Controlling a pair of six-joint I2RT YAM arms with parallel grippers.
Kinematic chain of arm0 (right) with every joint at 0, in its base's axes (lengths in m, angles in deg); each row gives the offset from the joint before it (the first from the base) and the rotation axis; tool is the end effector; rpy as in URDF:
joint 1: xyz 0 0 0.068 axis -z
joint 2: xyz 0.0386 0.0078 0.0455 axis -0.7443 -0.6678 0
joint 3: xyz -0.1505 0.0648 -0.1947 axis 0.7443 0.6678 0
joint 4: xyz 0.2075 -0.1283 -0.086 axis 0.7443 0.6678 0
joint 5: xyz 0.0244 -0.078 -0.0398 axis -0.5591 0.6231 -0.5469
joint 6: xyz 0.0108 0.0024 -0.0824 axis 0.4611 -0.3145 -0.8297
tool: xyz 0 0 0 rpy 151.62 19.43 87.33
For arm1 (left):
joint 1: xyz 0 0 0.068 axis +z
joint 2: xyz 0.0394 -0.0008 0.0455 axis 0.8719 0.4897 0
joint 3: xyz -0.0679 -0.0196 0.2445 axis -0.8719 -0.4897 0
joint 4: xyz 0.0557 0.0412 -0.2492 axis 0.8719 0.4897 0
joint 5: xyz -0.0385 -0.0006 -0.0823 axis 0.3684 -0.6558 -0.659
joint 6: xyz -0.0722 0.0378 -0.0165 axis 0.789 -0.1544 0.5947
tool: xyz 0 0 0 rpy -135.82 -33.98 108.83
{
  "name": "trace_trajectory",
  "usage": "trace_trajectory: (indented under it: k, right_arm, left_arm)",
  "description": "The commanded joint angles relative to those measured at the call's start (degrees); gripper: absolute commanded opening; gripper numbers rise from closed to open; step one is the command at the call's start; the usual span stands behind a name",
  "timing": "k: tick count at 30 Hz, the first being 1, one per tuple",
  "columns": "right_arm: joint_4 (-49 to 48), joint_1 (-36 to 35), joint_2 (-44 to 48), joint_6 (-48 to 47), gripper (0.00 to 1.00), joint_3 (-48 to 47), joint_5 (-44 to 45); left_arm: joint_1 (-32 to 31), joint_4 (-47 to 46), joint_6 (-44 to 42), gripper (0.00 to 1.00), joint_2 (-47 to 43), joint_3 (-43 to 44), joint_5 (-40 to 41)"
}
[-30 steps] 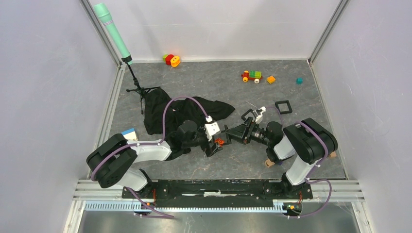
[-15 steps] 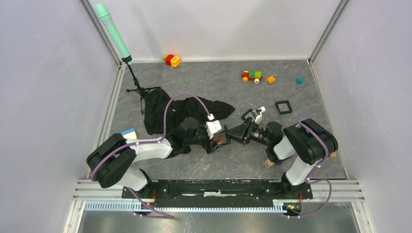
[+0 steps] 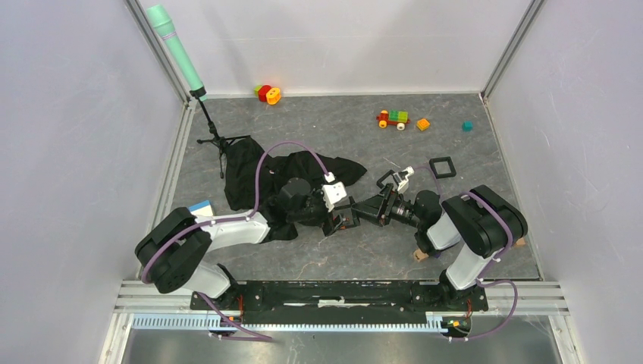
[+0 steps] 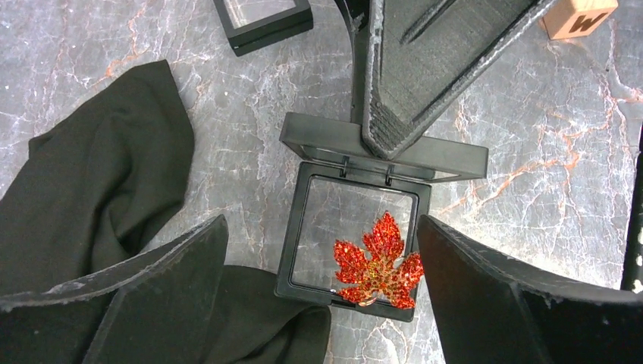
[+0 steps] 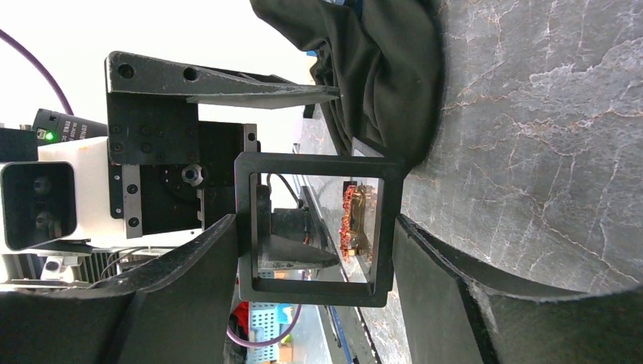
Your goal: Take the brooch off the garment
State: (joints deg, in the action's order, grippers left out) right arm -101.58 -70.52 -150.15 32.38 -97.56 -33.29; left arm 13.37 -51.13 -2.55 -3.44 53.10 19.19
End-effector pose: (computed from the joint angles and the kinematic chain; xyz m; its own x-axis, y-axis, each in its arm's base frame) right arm 0.2163 0.1407 0.1006 -0.8892 0.4197 -0.1823 -0.1191 0.1723 0.9778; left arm 0.2022 -0.2532 0.1548 -0.0536 0.3859 -0.9210 0.9333 0.3474 0.0912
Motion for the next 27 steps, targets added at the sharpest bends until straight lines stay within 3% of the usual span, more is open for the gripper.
trace_trajectory:
  k: [1, 7, 16, 27]
  right_arm:
    - [-2.82, -0.27, 1.58, -0.17, 0.54, -0.26, -0.97]
    - [-2.32, -0.34, 1.71, -0.20, 0.54, -0.76, -0.89]
    - [0.11, -0.53, 3.33, -1.16, 0.54, -0.94, -0.65]
    - [1.34, -0.95, 4.07, -1.94, 0.53, -1.23, -0.98]
  left_arm:
    - [0.20, 3.15, -3.12, 1.00, -3.22, 1.00, -2.27]
    - [0.21, 9.62, -6.87, 1.00, -7.06, -0.47, -1.23]
    - [0.35, 12.52, -8.30, 1.00, -2.35, 2.93, -2.78]
    - [1.47, 9.60, -6.90, 1.00, -1.26, 3.65, -5.14]
